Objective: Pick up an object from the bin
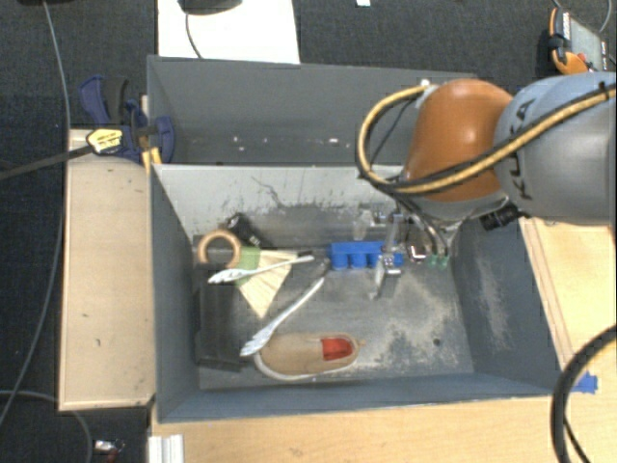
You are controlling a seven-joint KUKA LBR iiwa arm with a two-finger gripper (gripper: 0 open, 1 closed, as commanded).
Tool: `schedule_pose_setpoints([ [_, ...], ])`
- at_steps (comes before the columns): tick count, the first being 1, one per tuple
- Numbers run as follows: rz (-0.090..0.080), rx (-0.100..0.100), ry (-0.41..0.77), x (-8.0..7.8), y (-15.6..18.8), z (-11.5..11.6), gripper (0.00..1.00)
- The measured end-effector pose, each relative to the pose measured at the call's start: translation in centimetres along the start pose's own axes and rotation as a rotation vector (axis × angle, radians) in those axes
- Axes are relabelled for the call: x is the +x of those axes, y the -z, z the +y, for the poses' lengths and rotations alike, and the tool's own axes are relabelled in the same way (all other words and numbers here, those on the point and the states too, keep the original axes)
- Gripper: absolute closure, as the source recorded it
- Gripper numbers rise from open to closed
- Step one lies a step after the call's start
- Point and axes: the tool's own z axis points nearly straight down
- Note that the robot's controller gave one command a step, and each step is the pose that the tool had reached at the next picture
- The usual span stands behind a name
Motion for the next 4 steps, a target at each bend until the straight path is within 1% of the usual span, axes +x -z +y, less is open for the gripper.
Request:
schedule_pose_setpoints([
  [1,-0.008,0.0,-0.001,-0.2,0.4,0.0,0.0],
  [2,-0.005,-0.002,0.138,0.8,-8.2,6.8,0.0],
  [3,-0.025,0.003,0.308,0.5,0.6,9.1,0.0],
  [4,-0.011,-0.003,0.137,0.6,-7.5,6.8,0.0],
])
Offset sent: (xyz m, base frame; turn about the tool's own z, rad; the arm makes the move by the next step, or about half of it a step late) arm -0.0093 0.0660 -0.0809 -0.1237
